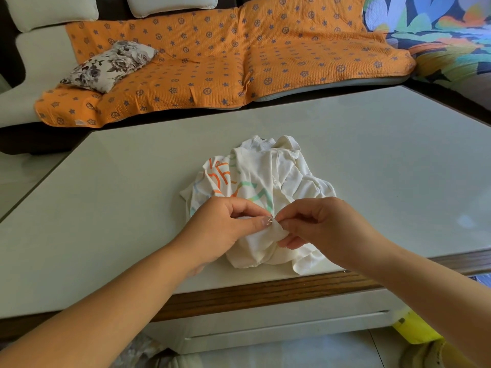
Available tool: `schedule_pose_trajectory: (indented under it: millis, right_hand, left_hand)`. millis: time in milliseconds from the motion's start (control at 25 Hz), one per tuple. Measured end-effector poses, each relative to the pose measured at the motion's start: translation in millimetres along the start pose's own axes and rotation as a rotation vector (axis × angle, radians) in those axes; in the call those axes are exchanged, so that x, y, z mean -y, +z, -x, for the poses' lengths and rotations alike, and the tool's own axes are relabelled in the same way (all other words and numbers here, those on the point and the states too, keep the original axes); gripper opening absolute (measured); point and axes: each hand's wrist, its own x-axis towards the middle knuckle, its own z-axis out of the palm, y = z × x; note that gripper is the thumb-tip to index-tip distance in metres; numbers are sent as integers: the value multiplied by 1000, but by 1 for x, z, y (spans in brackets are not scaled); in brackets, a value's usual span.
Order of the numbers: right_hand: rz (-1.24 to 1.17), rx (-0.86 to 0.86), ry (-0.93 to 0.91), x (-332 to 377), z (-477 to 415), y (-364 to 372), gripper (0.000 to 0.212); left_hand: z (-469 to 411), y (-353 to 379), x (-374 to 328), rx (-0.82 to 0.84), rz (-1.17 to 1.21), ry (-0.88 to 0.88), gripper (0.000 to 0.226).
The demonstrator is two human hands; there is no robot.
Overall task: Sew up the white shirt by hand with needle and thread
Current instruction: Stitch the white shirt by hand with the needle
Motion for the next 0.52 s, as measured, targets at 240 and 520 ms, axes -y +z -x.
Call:
schedule_pose_trajectory:
  millis: [240,520]
  right_hand:
    - [-122,-27,87,-3,-7,7,14]
    - [-56,-67,9,4,-1,13,14]
  left_hand:
    - [-1,2,3,-12,167,-49,27]
    - [-1,3,3,-33,199,-82,21]
